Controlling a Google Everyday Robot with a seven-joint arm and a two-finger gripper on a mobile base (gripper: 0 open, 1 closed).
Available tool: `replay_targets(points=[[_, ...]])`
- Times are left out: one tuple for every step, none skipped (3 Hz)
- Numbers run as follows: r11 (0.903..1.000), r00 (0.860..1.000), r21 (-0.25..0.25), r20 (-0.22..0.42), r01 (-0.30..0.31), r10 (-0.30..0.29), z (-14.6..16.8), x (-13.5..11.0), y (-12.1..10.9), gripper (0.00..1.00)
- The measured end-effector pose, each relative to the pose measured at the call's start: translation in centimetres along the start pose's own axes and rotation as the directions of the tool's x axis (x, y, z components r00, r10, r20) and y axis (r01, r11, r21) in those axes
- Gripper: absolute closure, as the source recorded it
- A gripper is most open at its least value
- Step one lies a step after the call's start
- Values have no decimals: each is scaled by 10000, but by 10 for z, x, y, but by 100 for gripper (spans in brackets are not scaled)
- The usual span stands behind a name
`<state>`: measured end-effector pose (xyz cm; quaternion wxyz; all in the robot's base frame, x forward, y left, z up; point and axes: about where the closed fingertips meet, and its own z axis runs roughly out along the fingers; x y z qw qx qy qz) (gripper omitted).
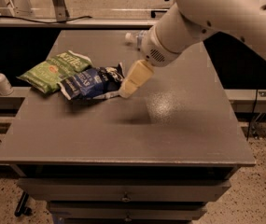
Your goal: Move blue chip bag near green jalapeno chip bag
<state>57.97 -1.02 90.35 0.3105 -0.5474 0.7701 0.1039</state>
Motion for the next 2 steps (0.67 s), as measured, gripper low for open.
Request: replay_targets(points=[[9993,9968,249,-755,265,-246,-47,49,-11,0],[9993,9968,249,-755,266,-247,-47,49,-11,0]])
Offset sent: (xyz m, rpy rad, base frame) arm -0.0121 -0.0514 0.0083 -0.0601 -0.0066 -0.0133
